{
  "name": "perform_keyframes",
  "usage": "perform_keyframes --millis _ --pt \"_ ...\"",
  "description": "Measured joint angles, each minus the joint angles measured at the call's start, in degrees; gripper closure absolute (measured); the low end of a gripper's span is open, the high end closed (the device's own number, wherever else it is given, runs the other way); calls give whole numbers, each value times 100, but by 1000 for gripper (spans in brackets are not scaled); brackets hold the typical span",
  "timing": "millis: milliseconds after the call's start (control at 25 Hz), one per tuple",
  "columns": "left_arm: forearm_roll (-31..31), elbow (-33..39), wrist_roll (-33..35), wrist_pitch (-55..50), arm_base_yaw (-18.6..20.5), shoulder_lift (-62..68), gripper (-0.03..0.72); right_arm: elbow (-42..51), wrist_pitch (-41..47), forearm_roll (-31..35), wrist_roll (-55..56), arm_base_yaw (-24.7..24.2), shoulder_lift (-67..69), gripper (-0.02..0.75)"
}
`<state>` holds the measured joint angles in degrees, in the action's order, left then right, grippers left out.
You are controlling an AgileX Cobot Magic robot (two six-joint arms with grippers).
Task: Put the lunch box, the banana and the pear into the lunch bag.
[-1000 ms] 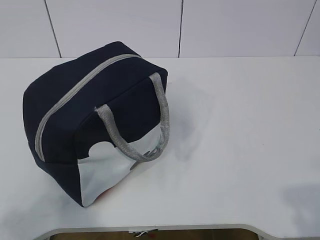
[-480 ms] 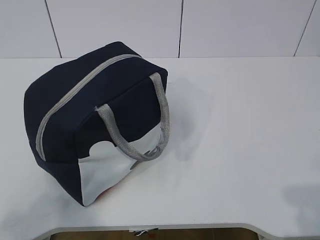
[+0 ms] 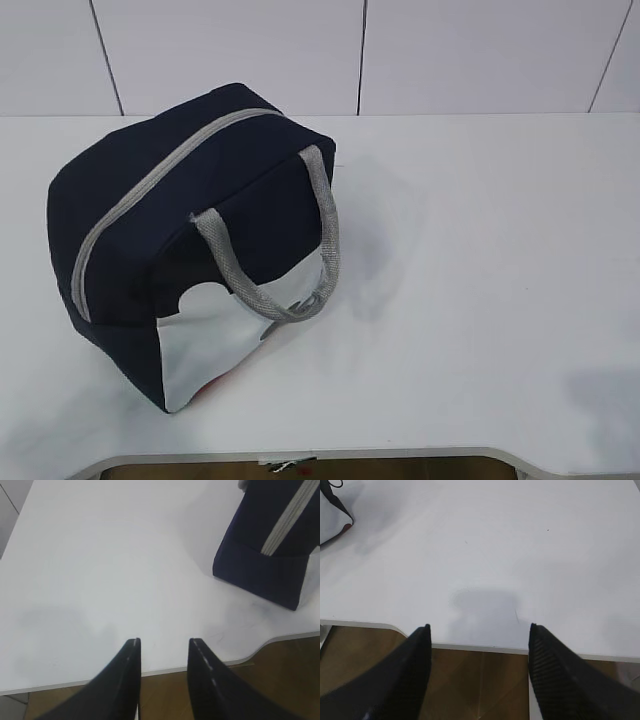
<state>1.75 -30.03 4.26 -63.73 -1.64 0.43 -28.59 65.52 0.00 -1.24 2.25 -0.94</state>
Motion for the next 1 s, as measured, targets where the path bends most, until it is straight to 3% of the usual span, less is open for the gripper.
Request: perform_keyframes --millis 1000 --pt "0 0 0 0 137 0 444 0 0 0 0 0 0 246"
